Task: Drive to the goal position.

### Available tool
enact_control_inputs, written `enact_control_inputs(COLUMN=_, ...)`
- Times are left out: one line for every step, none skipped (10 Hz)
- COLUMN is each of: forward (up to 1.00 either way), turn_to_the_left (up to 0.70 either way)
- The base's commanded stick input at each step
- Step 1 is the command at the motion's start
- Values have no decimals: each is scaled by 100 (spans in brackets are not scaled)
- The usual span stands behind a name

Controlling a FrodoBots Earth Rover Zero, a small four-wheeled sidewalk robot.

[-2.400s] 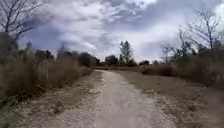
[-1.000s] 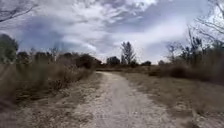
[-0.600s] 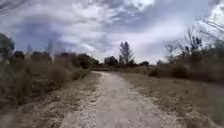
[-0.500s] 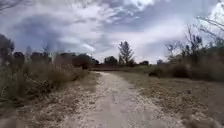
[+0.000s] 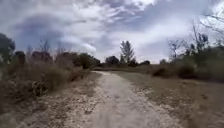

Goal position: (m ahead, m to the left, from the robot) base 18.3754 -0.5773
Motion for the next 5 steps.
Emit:
enact_control_inputs(forward=70, turn_to_the_left=0)
enact_control_inputs(forward=70, turn_to_the_left=0)
enact_control_inputs(forward=70, turn_to_the_left=0)
enact_control_inputs(forward=70, turn_to_the_left=0)
enact_control_inputs(forward=70, turn_to_the_left=0)
